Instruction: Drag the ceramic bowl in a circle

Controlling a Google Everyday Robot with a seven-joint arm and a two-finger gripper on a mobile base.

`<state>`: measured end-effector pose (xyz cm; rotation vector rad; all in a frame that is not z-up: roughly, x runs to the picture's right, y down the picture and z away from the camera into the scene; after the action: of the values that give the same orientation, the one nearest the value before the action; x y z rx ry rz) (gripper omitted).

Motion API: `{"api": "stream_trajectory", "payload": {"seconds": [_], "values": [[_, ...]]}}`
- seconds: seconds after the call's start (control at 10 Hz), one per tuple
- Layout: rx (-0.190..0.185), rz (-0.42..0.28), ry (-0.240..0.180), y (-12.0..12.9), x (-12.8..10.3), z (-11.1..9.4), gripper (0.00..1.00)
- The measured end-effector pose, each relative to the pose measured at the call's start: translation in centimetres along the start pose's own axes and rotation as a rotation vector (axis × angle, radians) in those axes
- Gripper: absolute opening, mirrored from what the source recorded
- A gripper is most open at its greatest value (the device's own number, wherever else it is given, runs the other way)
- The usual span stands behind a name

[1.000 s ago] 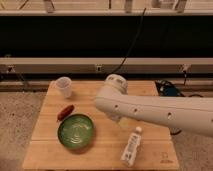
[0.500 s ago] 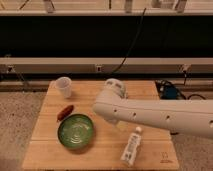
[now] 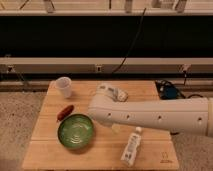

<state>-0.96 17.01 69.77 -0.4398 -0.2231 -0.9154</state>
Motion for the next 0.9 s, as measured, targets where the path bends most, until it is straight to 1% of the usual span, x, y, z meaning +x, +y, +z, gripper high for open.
{"api": "stream_trajectory", "payload": {"seconds": [0.3,0.5,0.9], "values": [[0.016,-0.030,-0.019,-0.6,-1.0,0.8,0.80],[0.024,-0.071,-0.036,-1.3,-2.1,1.7,0.80],[0.032,-0.106,-0.062,-1.7,-3.2,3.2,0.80]]}}
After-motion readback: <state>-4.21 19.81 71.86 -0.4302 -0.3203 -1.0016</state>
